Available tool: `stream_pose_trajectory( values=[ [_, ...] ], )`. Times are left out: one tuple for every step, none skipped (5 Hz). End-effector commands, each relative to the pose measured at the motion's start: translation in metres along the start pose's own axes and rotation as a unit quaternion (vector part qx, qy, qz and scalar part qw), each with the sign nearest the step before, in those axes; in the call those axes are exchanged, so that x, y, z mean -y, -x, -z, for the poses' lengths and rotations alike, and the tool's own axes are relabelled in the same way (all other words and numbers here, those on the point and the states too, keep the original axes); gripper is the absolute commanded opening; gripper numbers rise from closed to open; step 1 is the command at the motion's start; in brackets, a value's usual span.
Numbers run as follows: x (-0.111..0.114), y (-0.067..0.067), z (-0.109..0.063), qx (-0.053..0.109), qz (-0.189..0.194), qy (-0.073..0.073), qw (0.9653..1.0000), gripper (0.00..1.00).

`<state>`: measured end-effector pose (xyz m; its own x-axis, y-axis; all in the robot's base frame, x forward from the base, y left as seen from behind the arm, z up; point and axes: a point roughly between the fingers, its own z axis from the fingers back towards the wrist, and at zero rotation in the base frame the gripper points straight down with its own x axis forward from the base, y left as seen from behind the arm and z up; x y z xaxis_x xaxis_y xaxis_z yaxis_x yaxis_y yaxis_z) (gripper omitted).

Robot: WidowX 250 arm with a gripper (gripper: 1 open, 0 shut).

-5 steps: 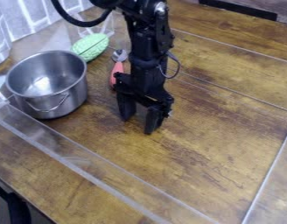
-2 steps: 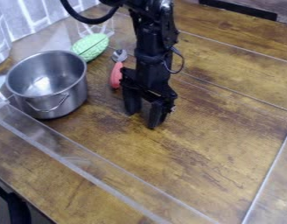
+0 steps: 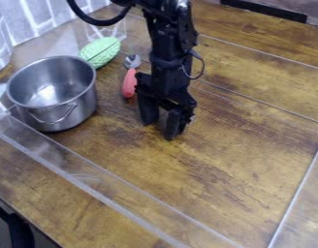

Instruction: Move the pink spoon to the left side of the table

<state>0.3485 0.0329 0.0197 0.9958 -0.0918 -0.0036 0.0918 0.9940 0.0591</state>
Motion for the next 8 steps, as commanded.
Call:
stream_pose_trajectory(
  values=[
    [-0.008, -0.003, 0.003, 0.001, -0.064, 0.0, 0.9979, 0.0],
    [-0.009, -0.009, 0.004, 0.0, -0.11, 0.0, 0.994, 0.0],
    [-0.012, -0.009, -0.001, 0.002, -0.104, 0.002, 0.9946, 0.0],
    [-0.007, -0.004, 0.0, 0.004, -0.102, 0.003, 0.9947, 0.0],
    [-0.003, 0.001, 0.002, 0.005, -0.101, 0.005, 0.9949, 0.0],
    [0.003, -0.005, -0.003, 0.008, -0.065, 0.006, 0.9978, 0.0],
    [0.008, -0.011, -0.008, 0.011, -0.03, 0.007, 0.9995, 0.0],
    [-0.003, -0.016, -0.005, 0.01, -0.056, 0.008, 0.9984, 0.0]
  ],
)
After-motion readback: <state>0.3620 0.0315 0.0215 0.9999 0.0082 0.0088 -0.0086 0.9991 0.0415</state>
